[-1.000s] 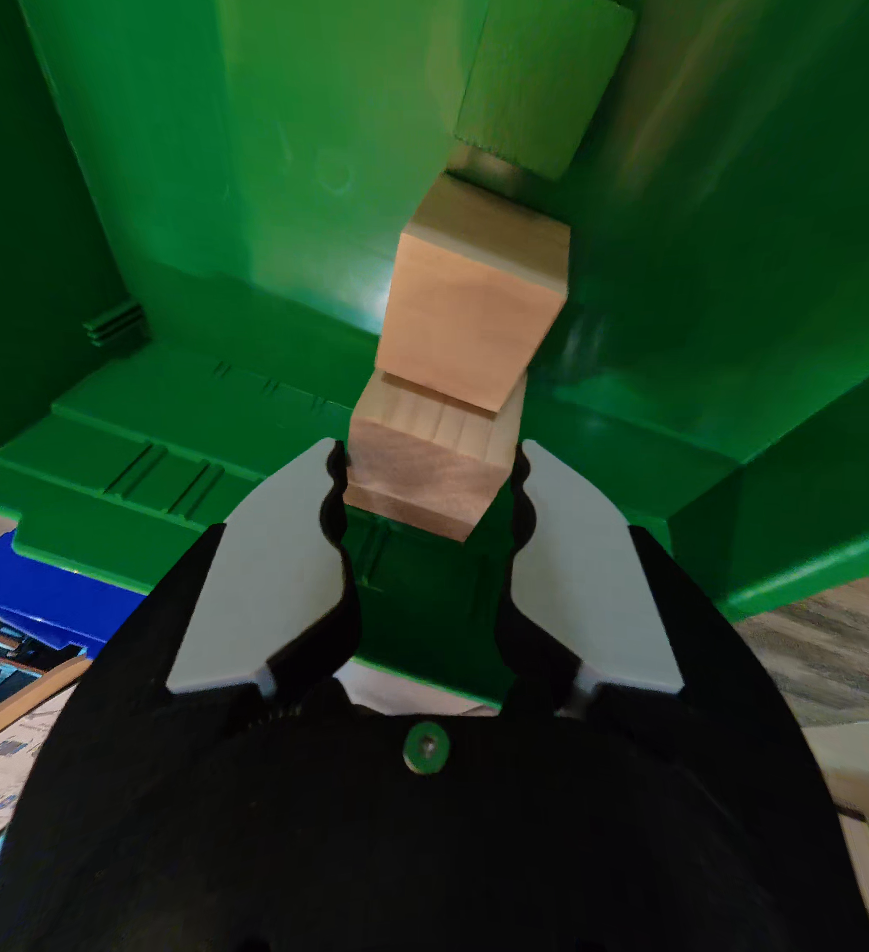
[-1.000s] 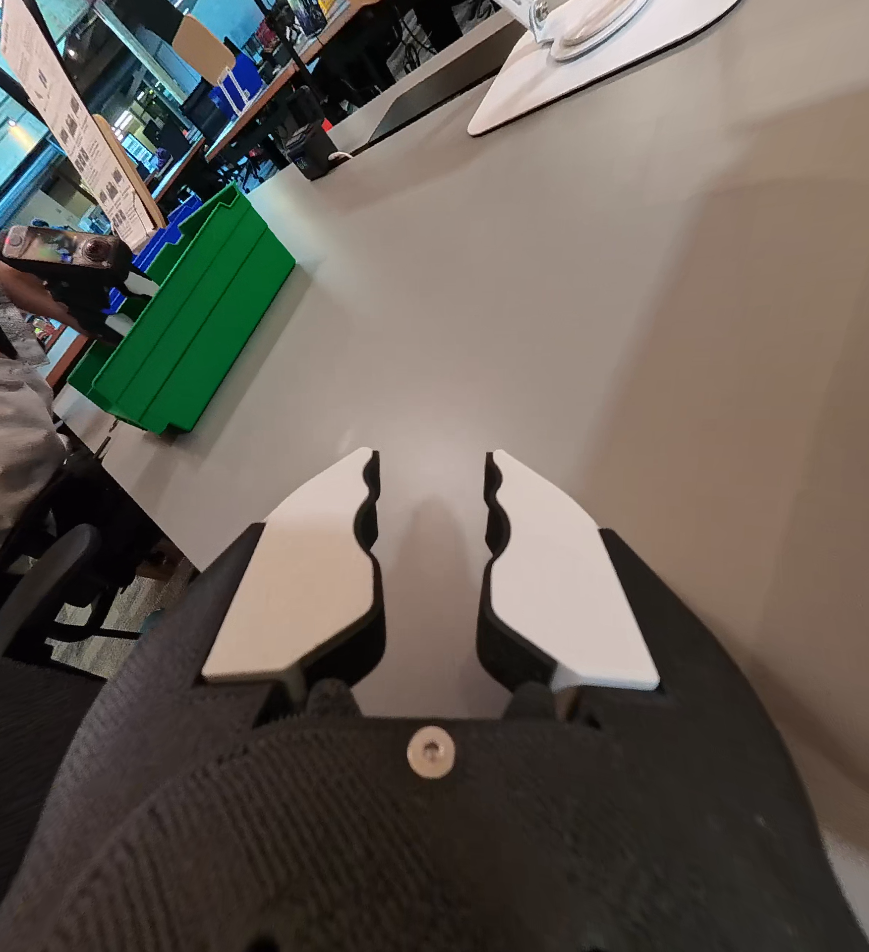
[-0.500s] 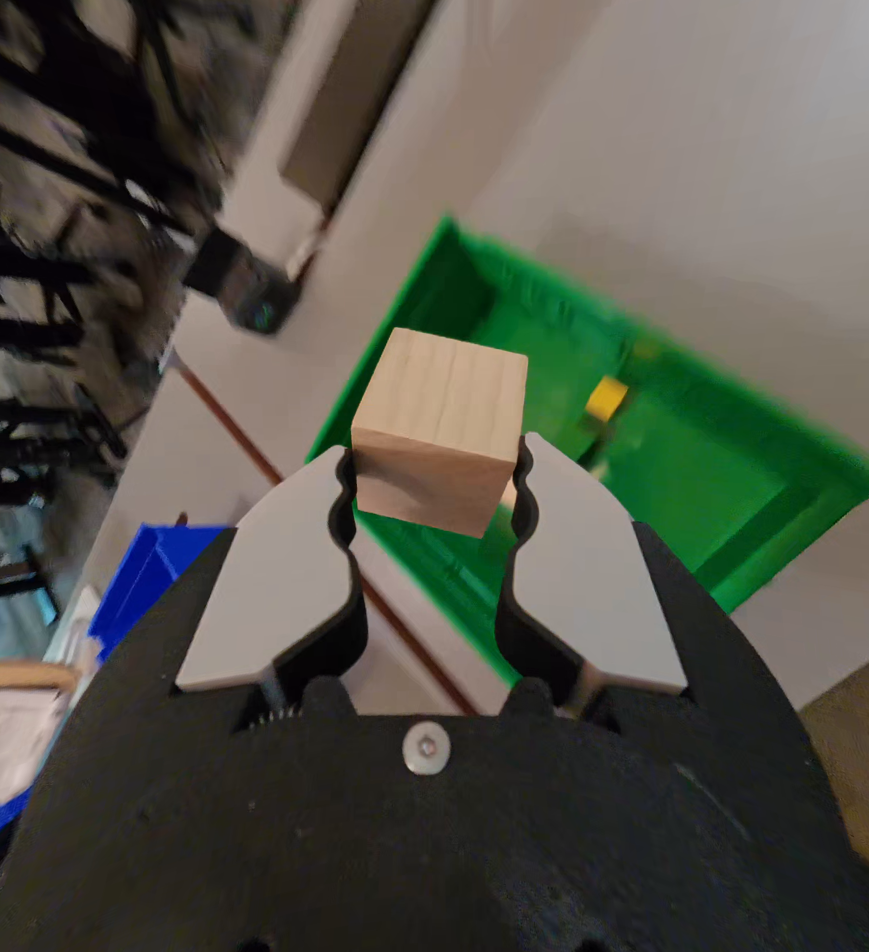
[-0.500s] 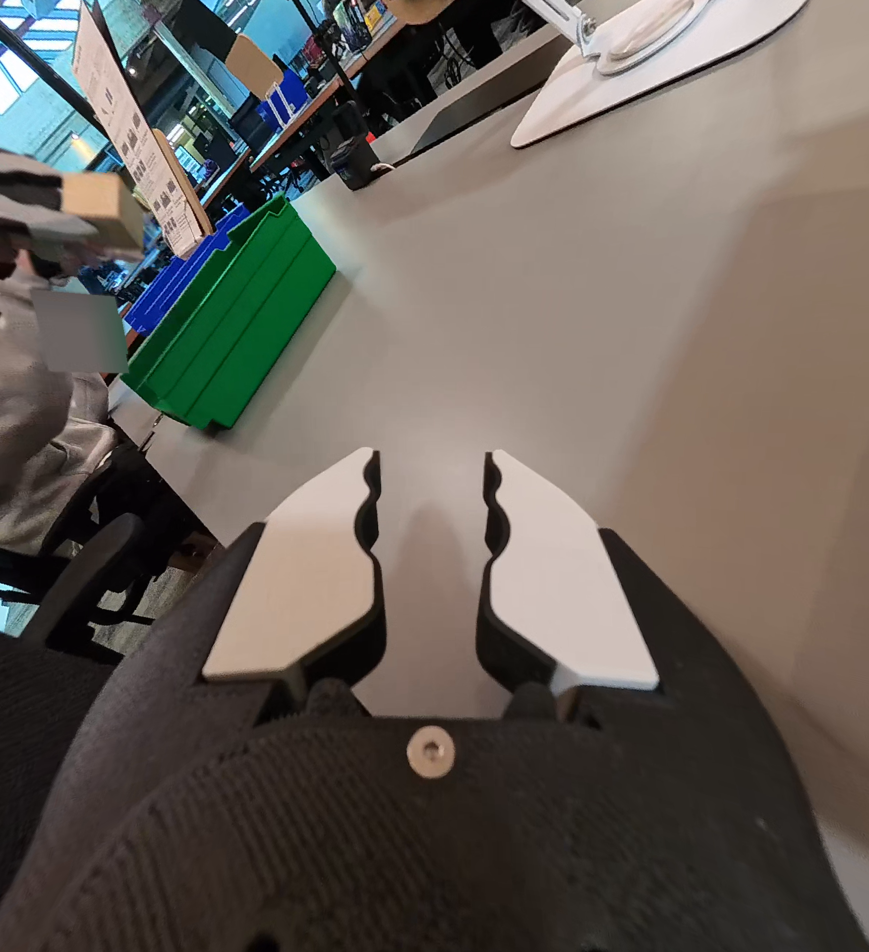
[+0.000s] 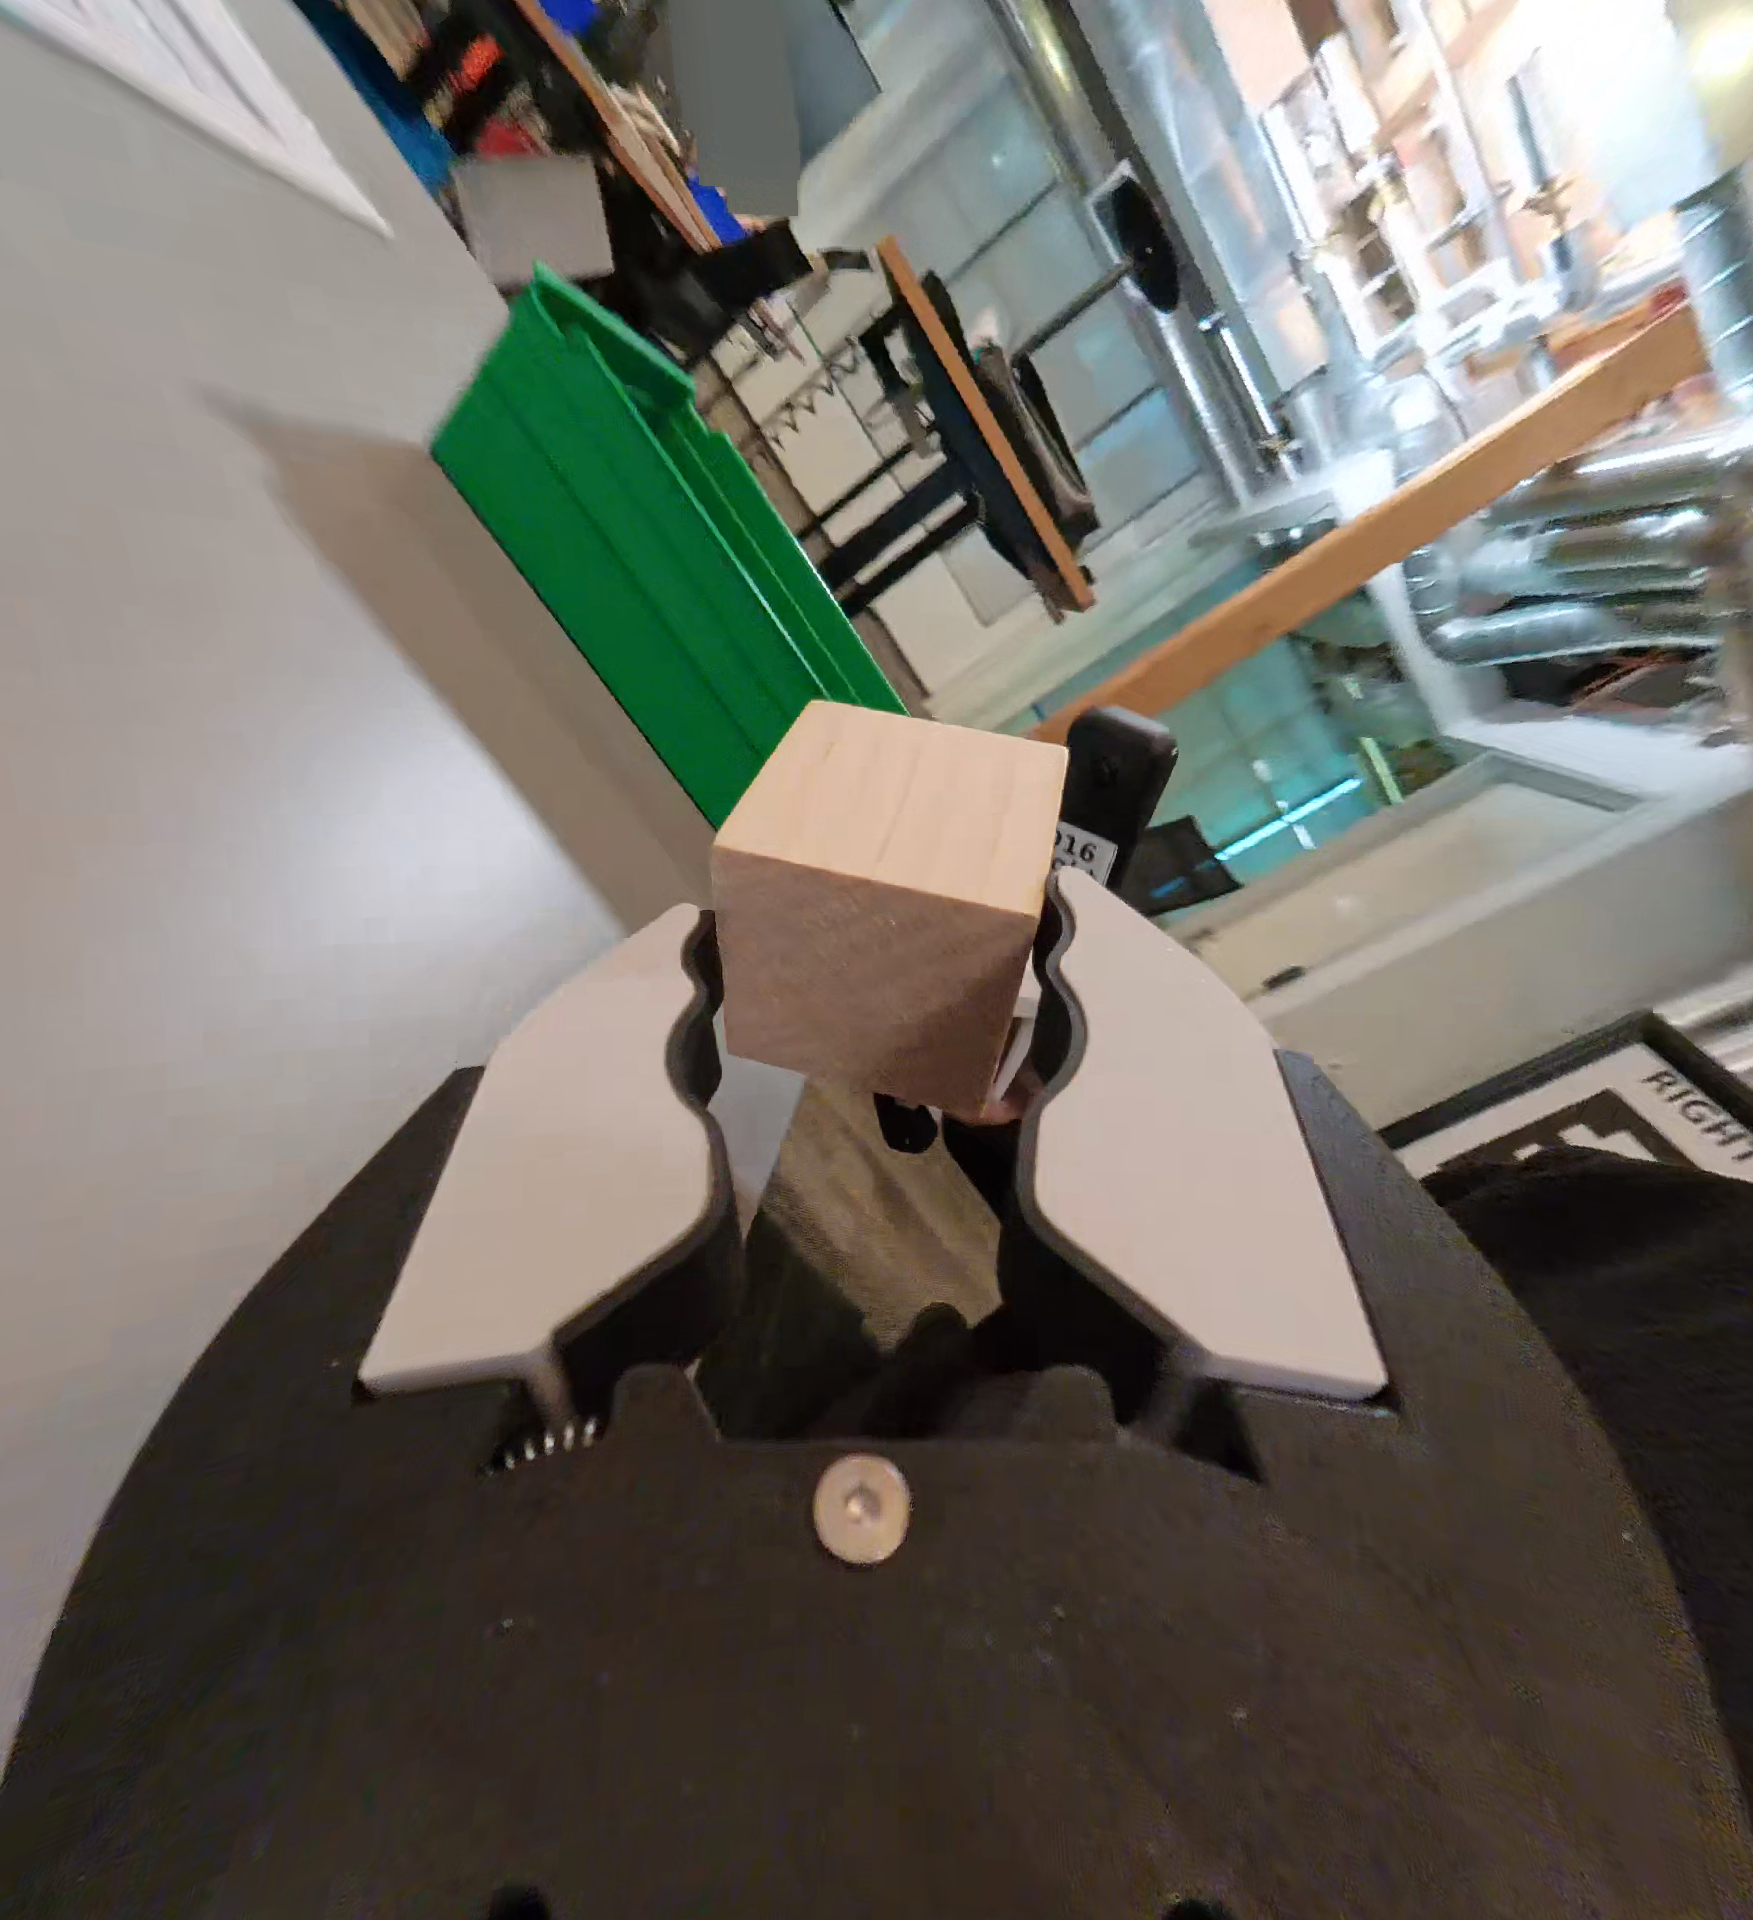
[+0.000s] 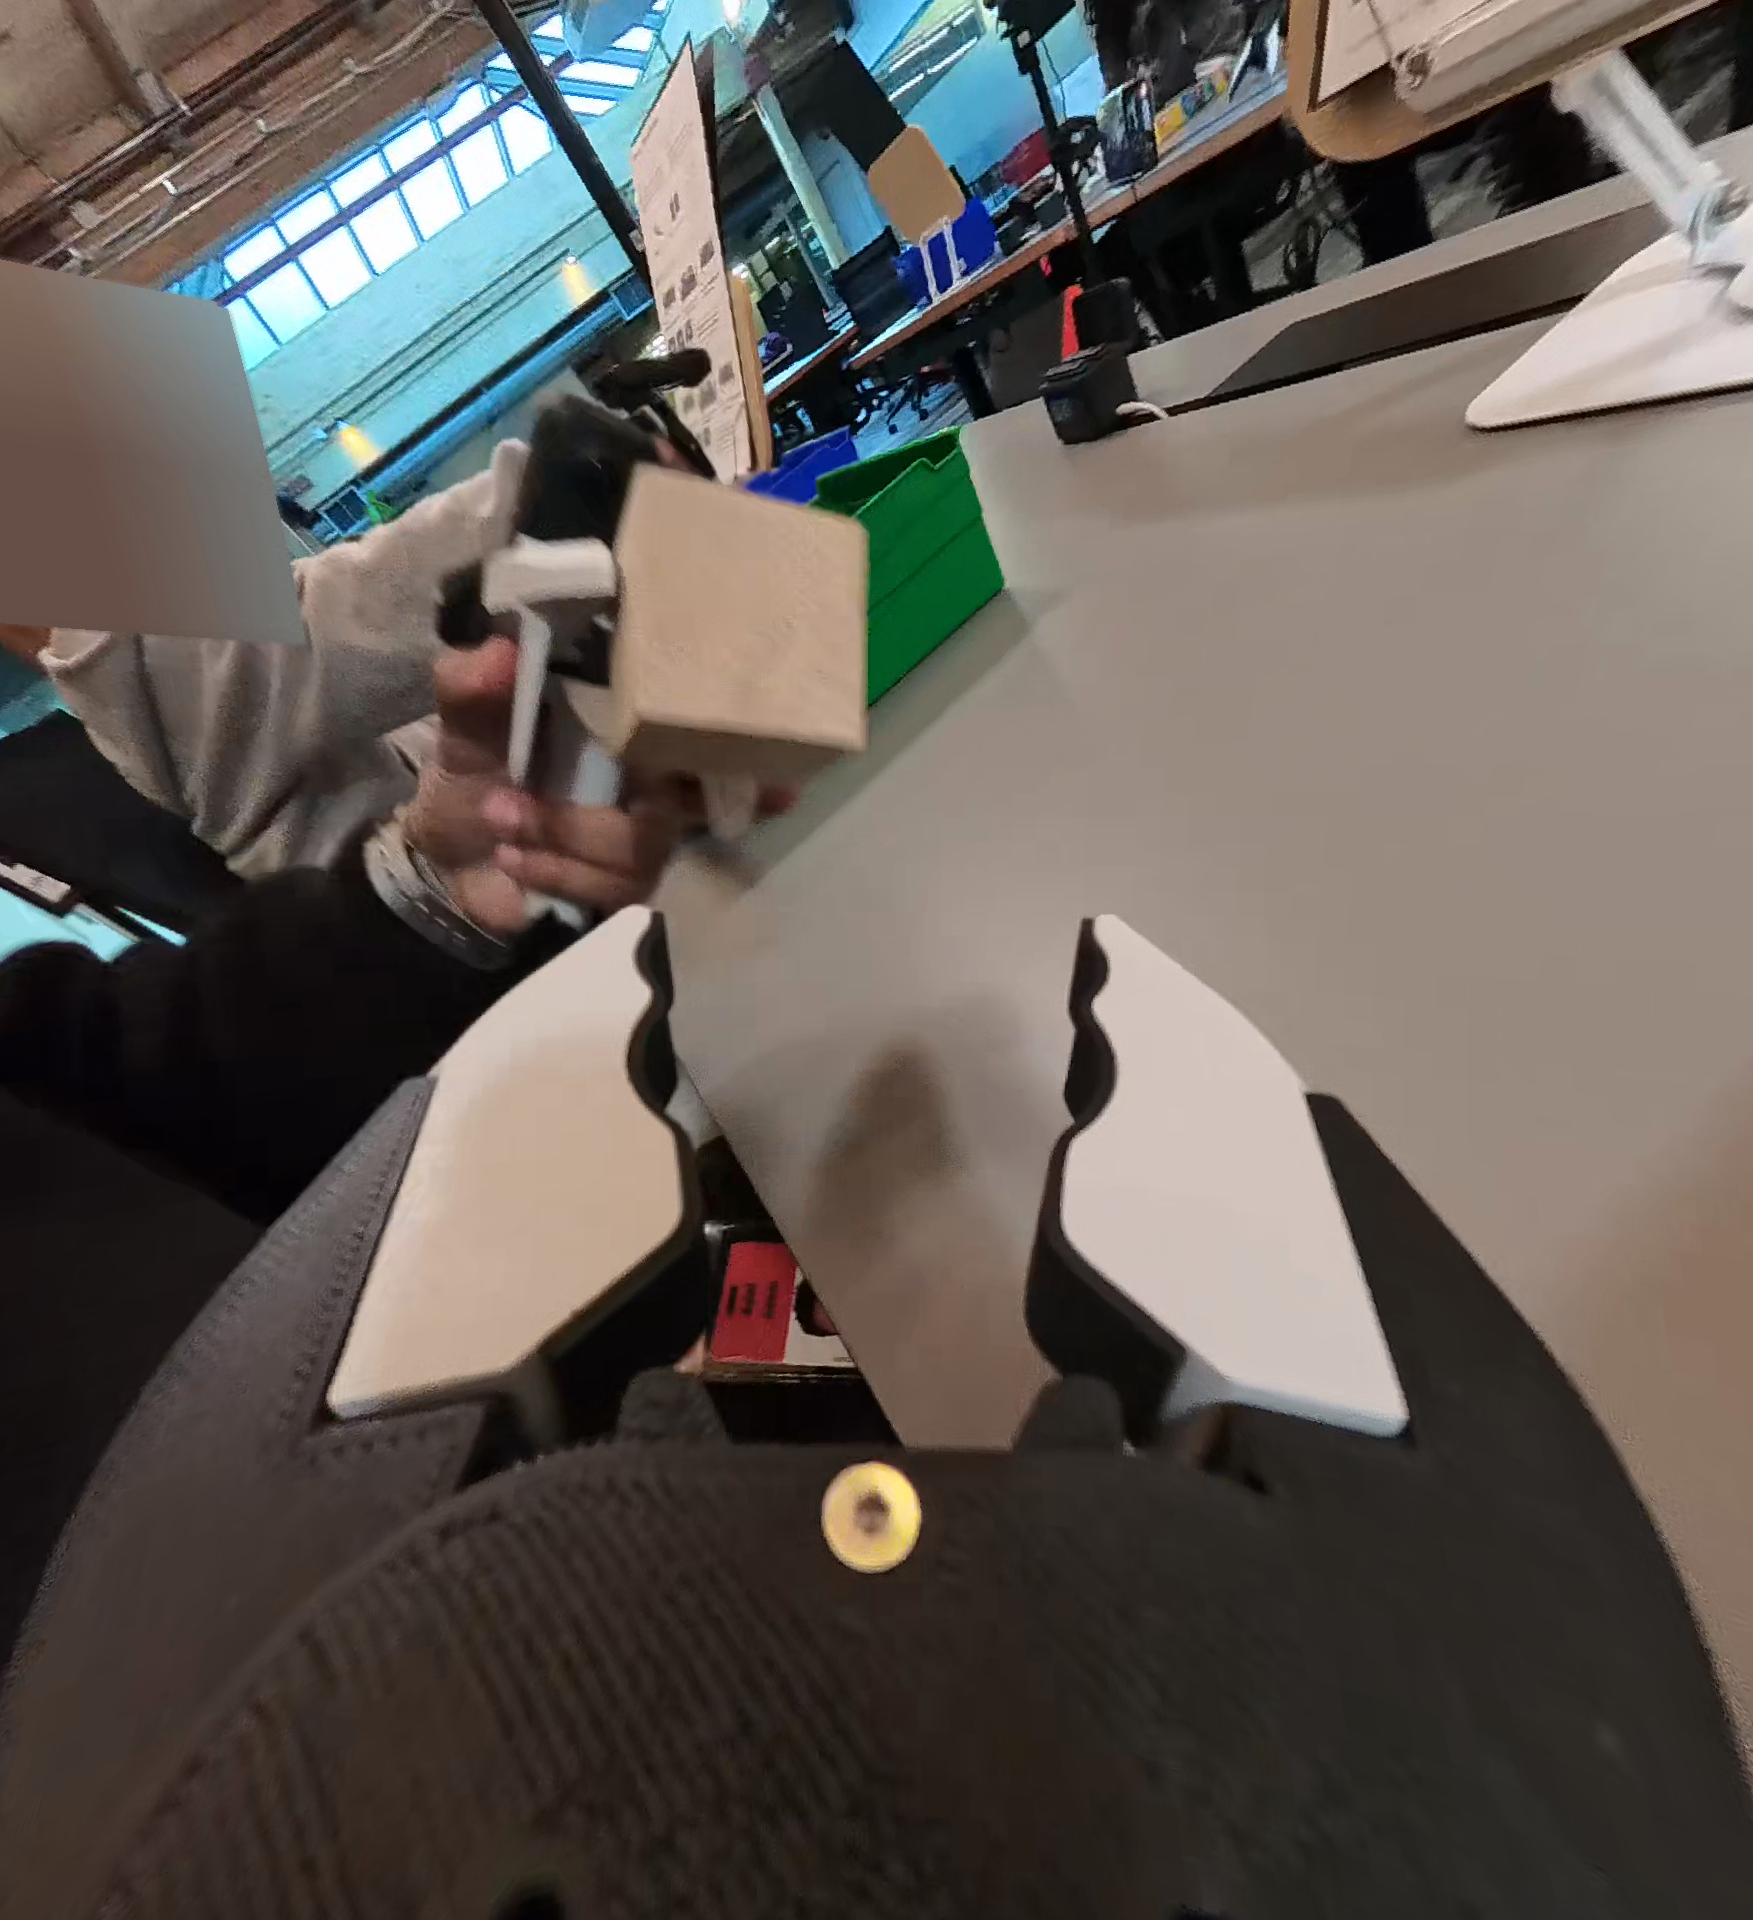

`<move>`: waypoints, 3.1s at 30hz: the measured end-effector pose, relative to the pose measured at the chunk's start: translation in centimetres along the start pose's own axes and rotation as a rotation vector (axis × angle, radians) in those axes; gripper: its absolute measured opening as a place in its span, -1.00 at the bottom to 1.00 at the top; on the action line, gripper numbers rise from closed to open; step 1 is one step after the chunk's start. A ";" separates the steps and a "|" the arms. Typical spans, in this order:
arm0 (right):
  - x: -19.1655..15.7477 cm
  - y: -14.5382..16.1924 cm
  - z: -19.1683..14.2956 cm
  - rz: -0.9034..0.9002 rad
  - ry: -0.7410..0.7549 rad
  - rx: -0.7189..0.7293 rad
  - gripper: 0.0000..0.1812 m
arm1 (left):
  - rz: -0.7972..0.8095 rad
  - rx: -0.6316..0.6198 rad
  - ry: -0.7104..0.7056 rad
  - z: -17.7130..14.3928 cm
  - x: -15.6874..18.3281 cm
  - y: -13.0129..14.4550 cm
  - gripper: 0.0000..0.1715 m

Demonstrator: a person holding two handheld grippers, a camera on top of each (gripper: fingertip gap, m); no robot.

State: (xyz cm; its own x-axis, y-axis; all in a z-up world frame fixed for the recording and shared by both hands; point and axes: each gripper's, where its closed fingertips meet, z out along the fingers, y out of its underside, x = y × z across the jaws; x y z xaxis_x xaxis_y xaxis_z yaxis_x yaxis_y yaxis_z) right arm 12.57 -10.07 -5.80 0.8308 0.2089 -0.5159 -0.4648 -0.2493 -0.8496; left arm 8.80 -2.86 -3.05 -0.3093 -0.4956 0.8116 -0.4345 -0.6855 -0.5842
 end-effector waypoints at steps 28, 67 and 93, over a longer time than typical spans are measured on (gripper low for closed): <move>-1.4 3.7 1.7 0.115 -0.132 -0.199 -0.40 | 0.092 -0.254 0.091 2.5 -1.4 7.7 -0.29; -1.1 2.5 1.4 0.171 -0.137 -0.102 -0.19 | 0.041 -0.235 0.078 2.4 -2.2 7.6 -0.35; -1.7 3.6 1.2 0.289 -0.227 -0.172 -0.37 | 0.093 -0.340 0.143 2.0 -1.1 8.7 -0.35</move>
State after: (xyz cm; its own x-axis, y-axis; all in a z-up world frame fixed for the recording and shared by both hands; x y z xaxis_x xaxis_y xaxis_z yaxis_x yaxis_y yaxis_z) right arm 9.16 -10.16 -8.12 0.5758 0.3053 -0.7584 -0.5955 -0.4790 -0.6449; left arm 7.04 -9.35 -9.08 -0.4653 -0.4515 0.7613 -0.6472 -0.4133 -0.6406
